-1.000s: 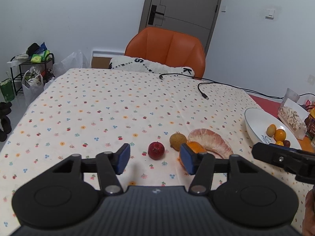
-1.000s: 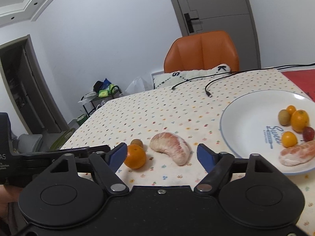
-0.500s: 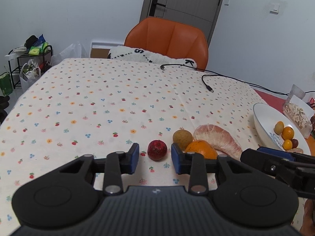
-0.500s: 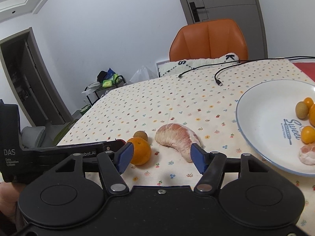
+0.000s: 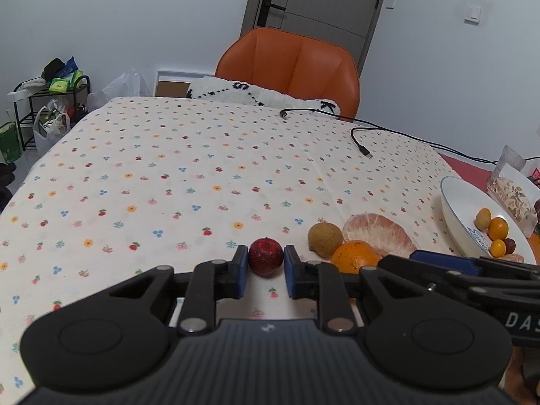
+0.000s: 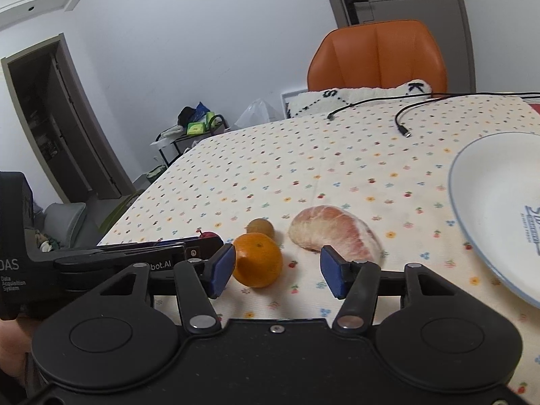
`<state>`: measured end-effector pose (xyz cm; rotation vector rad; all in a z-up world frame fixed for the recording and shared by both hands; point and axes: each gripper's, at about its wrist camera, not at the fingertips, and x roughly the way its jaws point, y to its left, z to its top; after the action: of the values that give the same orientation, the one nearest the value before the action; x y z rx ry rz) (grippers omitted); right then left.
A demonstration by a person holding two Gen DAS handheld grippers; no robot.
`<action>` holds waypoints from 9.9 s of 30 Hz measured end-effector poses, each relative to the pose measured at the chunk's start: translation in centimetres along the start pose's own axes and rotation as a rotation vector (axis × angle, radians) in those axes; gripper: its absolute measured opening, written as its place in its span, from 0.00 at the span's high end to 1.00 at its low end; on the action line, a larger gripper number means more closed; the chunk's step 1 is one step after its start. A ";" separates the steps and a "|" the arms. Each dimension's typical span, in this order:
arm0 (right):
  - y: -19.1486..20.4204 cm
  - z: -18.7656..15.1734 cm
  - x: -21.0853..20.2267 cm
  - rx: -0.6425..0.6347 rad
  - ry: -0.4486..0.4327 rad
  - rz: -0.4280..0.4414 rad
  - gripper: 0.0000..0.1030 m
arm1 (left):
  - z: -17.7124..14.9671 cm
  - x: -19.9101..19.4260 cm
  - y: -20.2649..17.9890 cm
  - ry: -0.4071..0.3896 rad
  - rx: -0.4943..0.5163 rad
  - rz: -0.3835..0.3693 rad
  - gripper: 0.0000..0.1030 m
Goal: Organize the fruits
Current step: 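Grasp the red plum with the left tool while the right tool grasps the large orange, then carry the red plum and the large orange over the white plate, then open the right tool to drop the large orange onto the plate, then open the left tool to drop the red plum onto the plate, then move both open tools back to the pomelo segment and longan, then grasp the pomelo segment with the right tool while the left tool reaches the brown longan, then close the left tool on the brown longan, then carry the pomelo segment and the longan over the white plate with both tools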
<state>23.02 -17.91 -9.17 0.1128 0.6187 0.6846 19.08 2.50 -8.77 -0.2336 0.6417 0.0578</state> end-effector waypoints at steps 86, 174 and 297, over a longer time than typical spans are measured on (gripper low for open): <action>-11.7 -2.0 -11.4 0.188 -0.163 -0.239 0.55 | 0.4 -1.2 -15.5 -0.038 0.195 -0.227 0.80; -5.1 -1.6 -8.5 0.108 -0.157 -0.118 0.00 | 0.2 -4.6 -4.2 -0.050 0.066 0.030 0.12; -6.5 2.8 -6.4 -0.030 -0.147 -0.237 0.62 | 2.4 -1.8 -8.0 -0.071 0.080 -0.094 0.76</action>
<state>24.37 -26.70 -5.57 0.0601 0.4711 0.4518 20.04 -4.69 -4.18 -0.1837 0.5608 -0.0491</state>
